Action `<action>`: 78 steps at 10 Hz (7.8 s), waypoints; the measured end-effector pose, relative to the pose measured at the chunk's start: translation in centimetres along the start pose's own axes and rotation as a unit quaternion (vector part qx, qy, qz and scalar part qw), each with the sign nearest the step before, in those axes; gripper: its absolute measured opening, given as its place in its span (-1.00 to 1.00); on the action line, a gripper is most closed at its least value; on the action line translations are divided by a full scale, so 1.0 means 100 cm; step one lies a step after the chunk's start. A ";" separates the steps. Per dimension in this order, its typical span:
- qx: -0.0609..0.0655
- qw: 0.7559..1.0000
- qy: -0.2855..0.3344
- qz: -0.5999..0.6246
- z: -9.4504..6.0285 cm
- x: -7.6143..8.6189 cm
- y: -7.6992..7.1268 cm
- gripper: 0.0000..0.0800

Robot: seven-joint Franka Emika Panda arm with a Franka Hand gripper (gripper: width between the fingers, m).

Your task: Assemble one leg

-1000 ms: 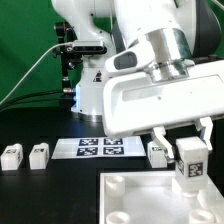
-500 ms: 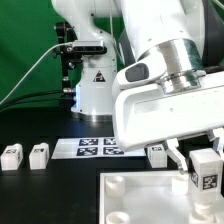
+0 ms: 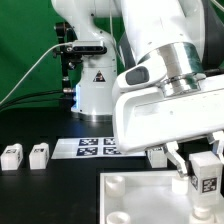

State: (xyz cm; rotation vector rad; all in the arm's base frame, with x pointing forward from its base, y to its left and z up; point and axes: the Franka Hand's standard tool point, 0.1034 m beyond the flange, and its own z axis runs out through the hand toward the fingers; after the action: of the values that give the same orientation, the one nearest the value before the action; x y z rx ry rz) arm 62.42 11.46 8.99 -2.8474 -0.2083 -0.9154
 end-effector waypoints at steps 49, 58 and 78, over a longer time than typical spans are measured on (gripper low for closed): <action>0.052 0.941 -0.329 0.060 0.008 -0.010 0.002 -0.24; -0.096 0.758 -0.275 0.584 0.013 -0.011 -0.022 -0.25; 0.011 0.939 -0.317 0.134 0.009 -0.008 -0.017 0.62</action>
Offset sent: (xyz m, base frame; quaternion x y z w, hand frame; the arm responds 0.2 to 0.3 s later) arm 0.0043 0.0054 -0.0052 -0.0011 0.0123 0.0087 0.9999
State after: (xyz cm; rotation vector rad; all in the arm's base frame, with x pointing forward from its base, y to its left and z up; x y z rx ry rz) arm 61.98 13.25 7.98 -2.9445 0.1068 0.0736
